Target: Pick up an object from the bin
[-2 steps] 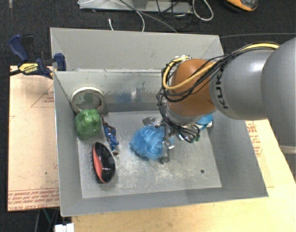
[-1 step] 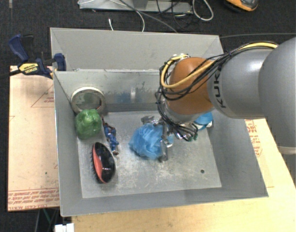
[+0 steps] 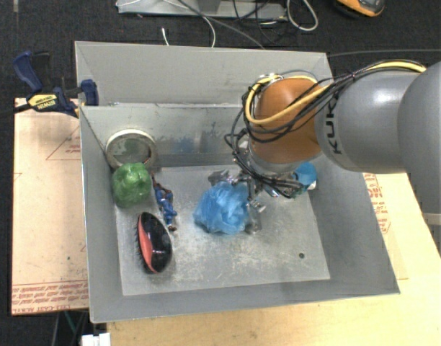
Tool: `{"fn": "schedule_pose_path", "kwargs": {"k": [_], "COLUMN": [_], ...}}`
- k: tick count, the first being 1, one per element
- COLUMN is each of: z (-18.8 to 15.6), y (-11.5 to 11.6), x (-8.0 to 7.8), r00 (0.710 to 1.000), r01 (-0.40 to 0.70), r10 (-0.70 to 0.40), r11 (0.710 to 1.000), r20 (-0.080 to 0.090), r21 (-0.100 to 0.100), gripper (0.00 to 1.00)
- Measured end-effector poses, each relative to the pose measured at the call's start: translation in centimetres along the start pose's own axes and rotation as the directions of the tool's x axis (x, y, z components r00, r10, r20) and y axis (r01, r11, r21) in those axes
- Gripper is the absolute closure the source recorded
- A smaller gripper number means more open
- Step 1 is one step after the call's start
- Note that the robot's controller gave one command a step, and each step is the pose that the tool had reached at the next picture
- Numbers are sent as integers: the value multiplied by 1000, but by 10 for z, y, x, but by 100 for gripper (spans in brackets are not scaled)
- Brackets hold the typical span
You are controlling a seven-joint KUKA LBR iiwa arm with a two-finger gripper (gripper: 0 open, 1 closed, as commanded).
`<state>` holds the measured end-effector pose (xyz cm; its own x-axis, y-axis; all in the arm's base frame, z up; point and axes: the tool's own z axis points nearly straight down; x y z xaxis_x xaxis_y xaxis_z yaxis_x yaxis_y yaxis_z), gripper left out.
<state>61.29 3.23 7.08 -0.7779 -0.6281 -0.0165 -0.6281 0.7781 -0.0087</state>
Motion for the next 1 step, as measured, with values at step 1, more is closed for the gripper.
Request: {"fn": "schedule_pose_path", "kwargs": {"k": [1], "z": [0], "y": [8], "x": [3], "r00": [997], "r01": [-71], "r10": [71], "r11": [997], "r20": [0], "r21": [-2], "gripper": [0]}}
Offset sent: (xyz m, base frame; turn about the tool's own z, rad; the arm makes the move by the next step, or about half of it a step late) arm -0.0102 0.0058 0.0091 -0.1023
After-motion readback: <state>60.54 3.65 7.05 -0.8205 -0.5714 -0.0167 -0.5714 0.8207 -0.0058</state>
